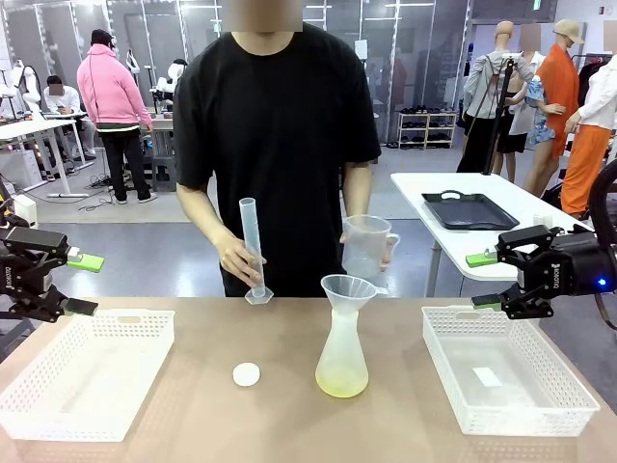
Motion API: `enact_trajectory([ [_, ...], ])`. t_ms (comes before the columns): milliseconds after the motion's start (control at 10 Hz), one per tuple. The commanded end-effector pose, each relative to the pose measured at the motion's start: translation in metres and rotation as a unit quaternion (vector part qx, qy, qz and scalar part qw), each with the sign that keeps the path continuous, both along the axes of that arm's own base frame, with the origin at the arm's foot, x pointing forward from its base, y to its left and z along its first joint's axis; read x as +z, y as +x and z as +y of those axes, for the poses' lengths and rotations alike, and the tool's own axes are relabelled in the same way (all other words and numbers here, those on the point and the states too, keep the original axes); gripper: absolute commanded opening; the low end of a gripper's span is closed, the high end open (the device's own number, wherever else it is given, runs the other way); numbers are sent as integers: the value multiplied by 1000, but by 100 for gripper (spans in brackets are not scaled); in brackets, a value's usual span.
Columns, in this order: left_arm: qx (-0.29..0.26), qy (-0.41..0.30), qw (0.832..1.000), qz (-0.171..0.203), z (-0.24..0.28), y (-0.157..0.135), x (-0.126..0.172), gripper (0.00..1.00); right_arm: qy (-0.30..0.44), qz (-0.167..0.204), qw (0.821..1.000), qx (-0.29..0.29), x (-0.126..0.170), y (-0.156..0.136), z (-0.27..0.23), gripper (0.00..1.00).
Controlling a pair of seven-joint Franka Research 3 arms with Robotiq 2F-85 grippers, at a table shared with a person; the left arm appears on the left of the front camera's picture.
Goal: Prepare the solutions needed for the experiment.
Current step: Once the solution is in the Big flask , pick up the Plastic Funnel and place it back into the right Organizing basket.
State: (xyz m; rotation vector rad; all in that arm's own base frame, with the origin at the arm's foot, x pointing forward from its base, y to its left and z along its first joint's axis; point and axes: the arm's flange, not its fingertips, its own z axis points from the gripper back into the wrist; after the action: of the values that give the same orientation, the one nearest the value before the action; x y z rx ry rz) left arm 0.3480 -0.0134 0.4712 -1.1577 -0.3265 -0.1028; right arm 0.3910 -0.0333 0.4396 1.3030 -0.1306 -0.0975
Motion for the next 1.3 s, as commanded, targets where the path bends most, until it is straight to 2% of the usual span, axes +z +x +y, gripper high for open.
enact_trajectory([
  [0,0,-13,1000,-1,-2,2,3,100,1,-1,1000,3,2,0,-1,78],
  [1100,0,-13,1000,-1,-2,2,3,100,0,0,1000,0,0,0,0,78],
  [1200,0,-13,1000,-1,-2,2,3,100,-26,-26,999,4,10,1,11,78],
])
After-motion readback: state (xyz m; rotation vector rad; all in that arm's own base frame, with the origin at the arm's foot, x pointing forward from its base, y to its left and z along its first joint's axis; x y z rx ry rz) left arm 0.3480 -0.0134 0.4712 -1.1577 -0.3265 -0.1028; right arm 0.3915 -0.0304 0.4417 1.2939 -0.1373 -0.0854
